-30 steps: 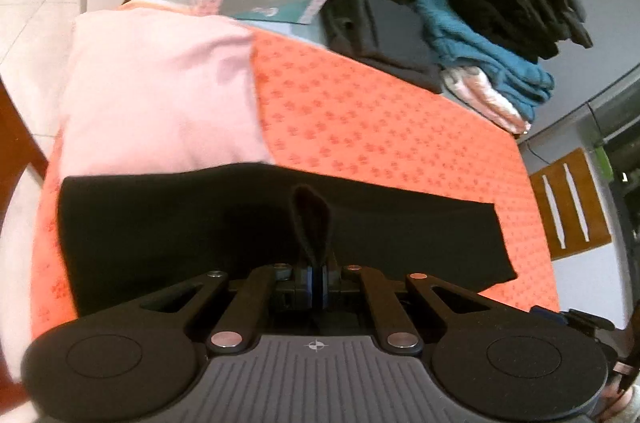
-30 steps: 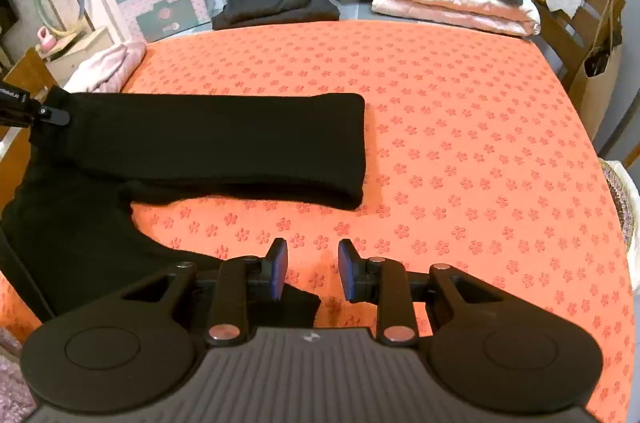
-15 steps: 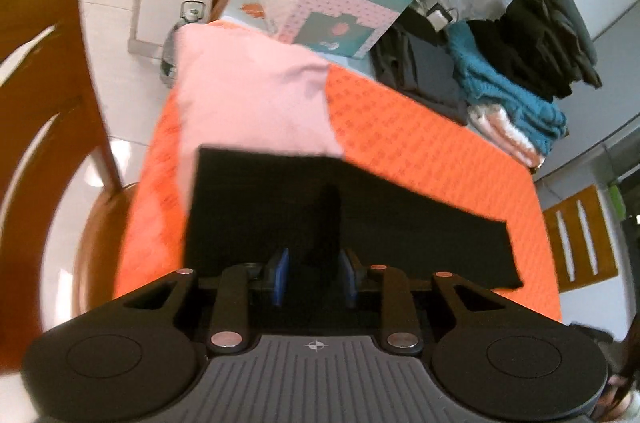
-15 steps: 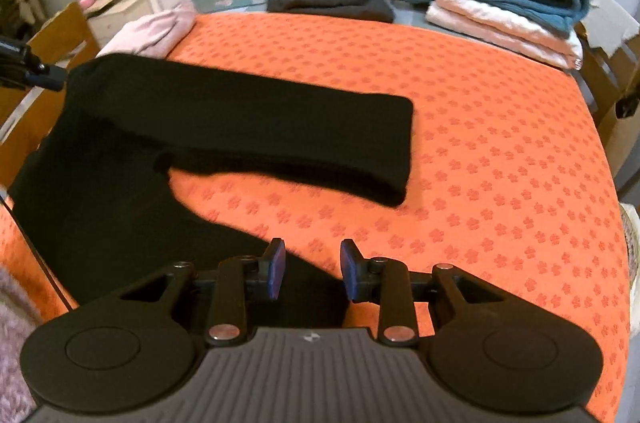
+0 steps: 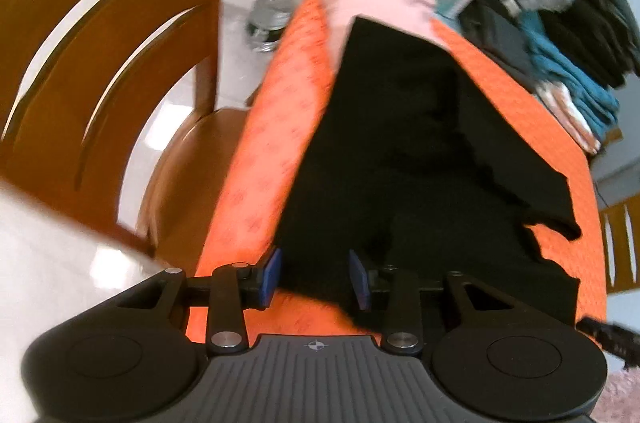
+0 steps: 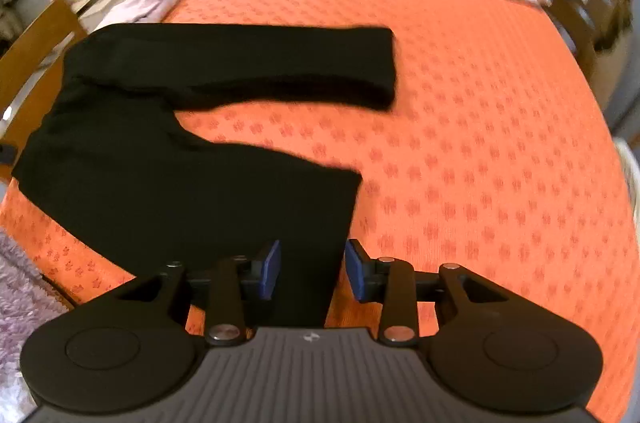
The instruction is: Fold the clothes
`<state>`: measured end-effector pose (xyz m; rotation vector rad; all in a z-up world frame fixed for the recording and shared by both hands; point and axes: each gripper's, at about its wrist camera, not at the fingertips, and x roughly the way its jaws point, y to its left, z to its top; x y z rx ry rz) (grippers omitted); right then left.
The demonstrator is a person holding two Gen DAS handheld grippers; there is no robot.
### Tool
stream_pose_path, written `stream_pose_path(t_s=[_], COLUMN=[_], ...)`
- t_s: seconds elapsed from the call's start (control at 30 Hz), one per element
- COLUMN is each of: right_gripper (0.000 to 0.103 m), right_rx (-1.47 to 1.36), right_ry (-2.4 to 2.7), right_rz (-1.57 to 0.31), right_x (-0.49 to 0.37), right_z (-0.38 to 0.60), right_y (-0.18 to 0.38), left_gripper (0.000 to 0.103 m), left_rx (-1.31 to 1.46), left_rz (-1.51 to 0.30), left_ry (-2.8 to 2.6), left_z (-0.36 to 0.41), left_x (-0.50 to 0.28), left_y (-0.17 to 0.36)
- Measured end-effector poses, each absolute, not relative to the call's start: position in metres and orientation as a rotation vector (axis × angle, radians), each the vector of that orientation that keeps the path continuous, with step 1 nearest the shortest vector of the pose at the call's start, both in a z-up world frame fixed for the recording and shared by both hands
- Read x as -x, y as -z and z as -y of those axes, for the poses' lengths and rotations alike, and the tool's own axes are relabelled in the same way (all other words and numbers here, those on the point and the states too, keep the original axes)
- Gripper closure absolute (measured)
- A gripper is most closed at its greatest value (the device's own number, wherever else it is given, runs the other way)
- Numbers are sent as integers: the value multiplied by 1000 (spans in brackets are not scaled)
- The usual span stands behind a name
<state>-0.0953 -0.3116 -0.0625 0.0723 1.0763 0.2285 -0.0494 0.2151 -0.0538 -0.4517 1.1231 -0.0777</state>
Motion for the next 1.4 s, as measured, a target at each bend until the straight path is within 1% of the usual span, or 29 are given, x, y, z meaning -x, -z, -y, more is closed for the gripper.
stream_pose_path(t_s=[0.13, 0.2, 0.23, 0.27, 0.33, 0.4, 0.6, 0.7, 0.8, 0.83, 0.87, 0.93, 0.97, 1.03, 1.1, 1.17, 1.27, 1.4], right_gripper=[61, 61, 61, 62, 98, 98, 98, 98, 97, 96, 95, 92, 88, 87, 87, 86, 78, 77], right_rx=[-204, -234, -240, -247, -265, -293, -231, -198, -135, -103, -68, -35, -21, 13, 52, 91, 135, 172], right_ry=[-195, -190, -179, -169, -156, -155, -158, -146, -123, -121, -122, -137, -146, -160, -176, -195, -231, -272], right_rz=[-1096, -1085, -1076, -1070, -1061, -1055, -1035, -1058, -1122, -1128, -1128, -1111, -1100, -1077, -1057, -1042, -1017, -997], right_x=[105, 109, 110, 111, 112, 112, 115, 114, 111, 110, 110, 111, 110, 104, 95, 81, 60, 27], right_z=[318, 316, 315, 314, 315, 318, 315, 310, 304, 302, 300, 300, 302, 305, 310, 313, 316, 318], right_y=[76, 81, 82, 83, 83, 79, 40, 40, 57, 59, 60, 55, 50, 42, 34, 27, 17, 12], left_gripper=[66, 71, 81, 100, 101, 101, 101, 101, 101, 100, 95, 92, 88, 81, 79, 75, 69, 59], left_rx=[493, 502, 500, 488, 420, 372, 404, 391, 413, 421, 429, 444, 446, 427, 391, 356, 303, 232], left_rz=[-1115, -1123, -1127, -1130, -1123, -1119, -1065, -1076, -1096, -1103, -1110, -1123, -1126, -1111, -1096, -1081, -1057, -1025], left_ry=[79, 90, 100, 106, 100, 68, 105, 114, 114, 115, 115, 115, 117, 131, 139, 148, 160, 177], left_z=[-214, -211, -209, -206, -199, -196, -205, -209, -212, -213, -215, -217, -217, -217, -214, -212, -209, -204], left_x=[61, 61, 61, 62, 64, 66, 83, 86, 87, 87, 87, 88, 87, 82, 69, 57, 38, 13], left_y=[61, 62, 63, 64, 62, 52, -2, 0, 10, 14, 17, 23, 25, 20, 16, 11, 4, -5])
